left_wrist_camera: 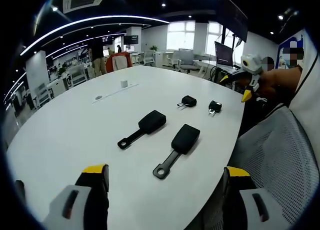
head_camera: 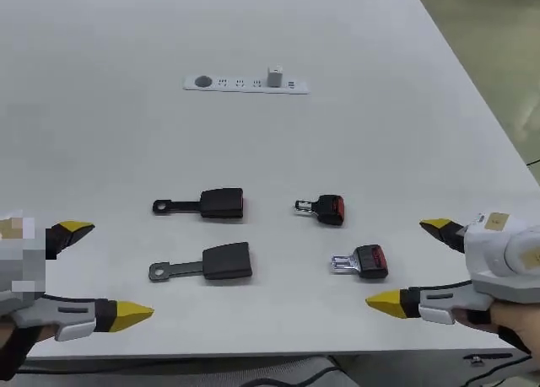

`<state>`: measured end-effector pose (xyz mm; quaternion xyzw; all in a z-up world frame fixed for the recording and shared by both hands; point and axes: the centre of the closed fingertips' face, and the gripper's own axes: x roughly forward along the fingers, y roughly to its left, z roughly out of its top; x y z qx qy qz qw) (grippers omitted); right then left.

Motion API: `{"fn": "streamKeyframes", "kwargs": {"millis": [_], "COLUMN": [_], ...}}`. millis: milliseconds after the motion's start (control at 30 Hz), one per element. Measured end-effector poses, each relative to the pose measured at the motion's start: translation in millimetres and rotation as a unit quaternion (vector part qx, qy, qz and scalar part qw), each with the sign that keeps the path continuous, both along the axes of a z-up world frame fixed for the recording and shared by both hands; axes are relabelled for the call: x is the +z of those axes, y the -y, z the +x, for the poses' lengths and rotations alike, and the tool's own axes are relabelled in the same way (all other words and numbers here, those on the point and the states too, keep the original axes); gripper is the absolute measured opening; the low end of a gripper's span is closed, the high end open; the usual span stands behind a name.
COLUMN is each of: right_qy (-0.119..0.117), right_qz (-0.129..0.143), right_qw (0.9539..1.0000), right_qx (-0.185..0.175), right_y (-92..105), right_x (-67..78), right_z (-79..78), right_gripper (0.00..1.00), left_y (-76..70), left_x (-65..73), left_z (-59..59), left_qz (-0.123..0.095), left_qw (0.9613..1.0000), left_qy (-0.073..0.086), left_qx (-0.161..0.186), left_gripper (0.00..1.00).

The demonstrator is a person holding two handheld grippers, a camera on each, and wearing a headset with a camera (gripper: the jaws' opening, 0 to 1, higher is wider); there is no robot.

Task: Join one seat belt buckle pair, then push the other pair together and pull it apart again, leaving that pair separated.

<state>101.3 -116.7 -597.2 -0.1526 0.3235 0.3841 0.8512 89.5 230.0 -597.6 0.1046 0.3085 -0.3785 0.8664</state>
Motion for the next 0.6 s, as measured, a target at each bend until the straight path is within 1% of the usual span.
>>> {"fn": "streamKeyframes", "kwargs": {"millis": [200, 267, 500, 600], "right_qy": [-0.001, 0.004, 0.004, 0.003], "right_qz": [0.000, 0.002, 0.000, 0.005], "right_qw": [1.0000, 1.0000, 1.0000, 1.0000], "right_qx": [0.000, 0.001, 0.002, 0.005], "right_y": [0.6, 0.1, 0.9, -1.9], "right_x": [0.1, 1.8, 0.1, 1.7], "right_z": [-0.3, 0.3, 1.0, -0.6], "right_gripper": [0.95, 0.94, 0.94, 0.91], "left_y": [0.7, 0.1, 0.9, 2.1], "left_x": [0.9, 0.3, 0.5, -0.4], "left_z": [0.6, 0.7, 0.1, -1.1], "left_qz": [0.000, 0.000, -0.003, -0.002], "left_qw": [1.0000, 1.0000, 1.0000, 1.0000], "left_qy": [0.002, 0.002, 0.001, 0.000], "left_qx": [0.001, 0.001, 0.003, -0.002], "left_gripper": [0.97, 0.97, 0.97, 0.97]}}
